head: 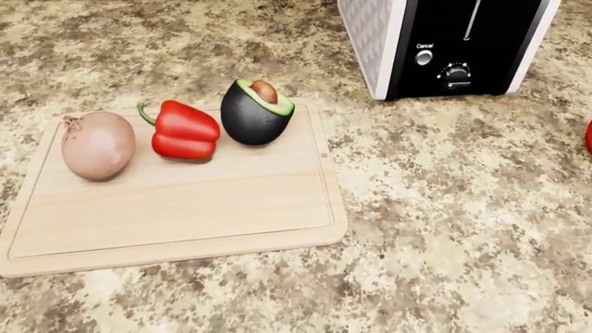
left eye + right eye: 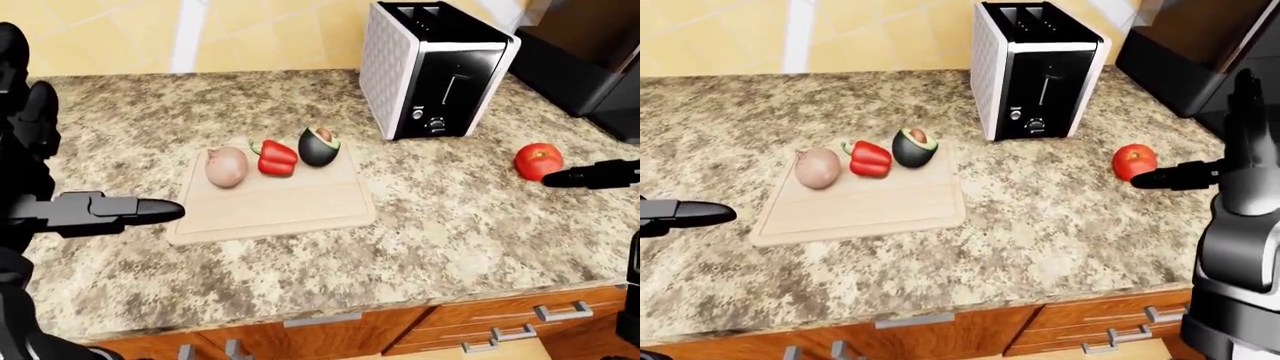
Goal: Place the avocado, onion, tomato and bell pepper on the cutting board.
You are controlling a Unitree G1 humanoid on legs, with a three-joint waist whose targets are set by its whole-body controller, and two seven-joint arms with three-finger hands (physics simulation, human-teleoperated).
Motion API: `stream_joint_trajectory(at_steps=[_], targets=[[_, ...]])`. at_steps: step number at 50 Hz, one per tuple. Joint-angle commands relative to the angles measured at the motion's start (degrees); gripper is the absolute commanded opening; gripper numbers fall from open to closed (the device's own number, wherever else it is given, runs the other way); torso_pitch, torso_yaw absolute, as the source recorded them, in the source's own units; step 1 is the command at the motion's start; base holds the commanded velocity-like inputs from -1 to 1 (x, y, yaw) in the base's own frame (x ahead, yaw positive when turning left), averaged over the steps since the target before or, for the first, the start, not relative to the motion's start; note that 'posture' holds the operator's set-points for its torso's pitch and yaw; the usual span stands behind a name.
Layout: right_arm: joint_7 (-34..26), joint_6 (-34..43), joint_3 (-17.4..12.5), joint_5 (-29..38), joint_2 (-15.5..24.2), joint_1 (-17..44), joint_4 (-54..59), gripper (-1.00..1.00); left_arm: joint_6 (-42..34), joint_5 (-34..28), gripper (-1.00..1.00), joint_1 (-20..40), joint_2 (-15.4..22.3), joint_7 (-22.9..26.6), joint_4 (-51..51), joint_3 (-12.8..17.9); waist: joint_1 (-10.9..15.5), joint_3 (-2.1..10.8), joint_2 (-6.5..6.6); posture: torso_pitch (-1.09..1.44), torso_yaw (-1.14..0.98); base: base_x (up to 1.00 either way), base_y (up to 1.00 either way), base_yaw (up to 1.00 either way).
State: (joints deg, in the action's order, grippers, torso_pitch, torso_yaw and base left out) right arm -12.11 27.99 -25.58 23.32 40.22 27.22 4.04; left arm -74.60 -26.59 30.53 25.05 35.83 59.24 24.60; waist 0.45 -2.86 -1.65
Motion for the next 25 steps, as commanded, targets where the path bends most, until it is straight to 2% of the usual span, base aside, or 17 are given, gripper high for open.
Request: stream_joint_trajectory(at_steps=[1,8,15,25], targets=[[1.14,-1.08,-0.88,-0.27,1.12,1.32,-2.05,1.00,1.71,-0.14,1.00,0.96,0.53,-0.55,0.76,0.15,0.01,1.26,-0.25,0.00,0.00,0.00,0.00,0.00],[2.72,-1.09,-0.58,-2.22,-0.34,1.23,-0.53,1.00,1.70,0.03,1.00,0.79,0.70,-0.58,0.76,0.25,-0.07,1.32,-0.17,0.00,0.00,0.00,0.00,0.00],[4.71,-1.88,1.22,-3.86,-1.67,2.01,2.42,1.00,1.04,-0.19,1.00,1.40,1.27,0.04,0.76,0.49,-0.11,1.42,-0.11,0.00,0.00,0.00,0.00,0.00],[6.13,-3.39,2.49,-4.71,-2.17,3.07,6.41,1.00,0.34,1.27,1.00,1.73,2.09,-1.55,0.76,-0.07,-0.06,1.46,0.00,0.00,0.00,0.00,0.00,0.00]])
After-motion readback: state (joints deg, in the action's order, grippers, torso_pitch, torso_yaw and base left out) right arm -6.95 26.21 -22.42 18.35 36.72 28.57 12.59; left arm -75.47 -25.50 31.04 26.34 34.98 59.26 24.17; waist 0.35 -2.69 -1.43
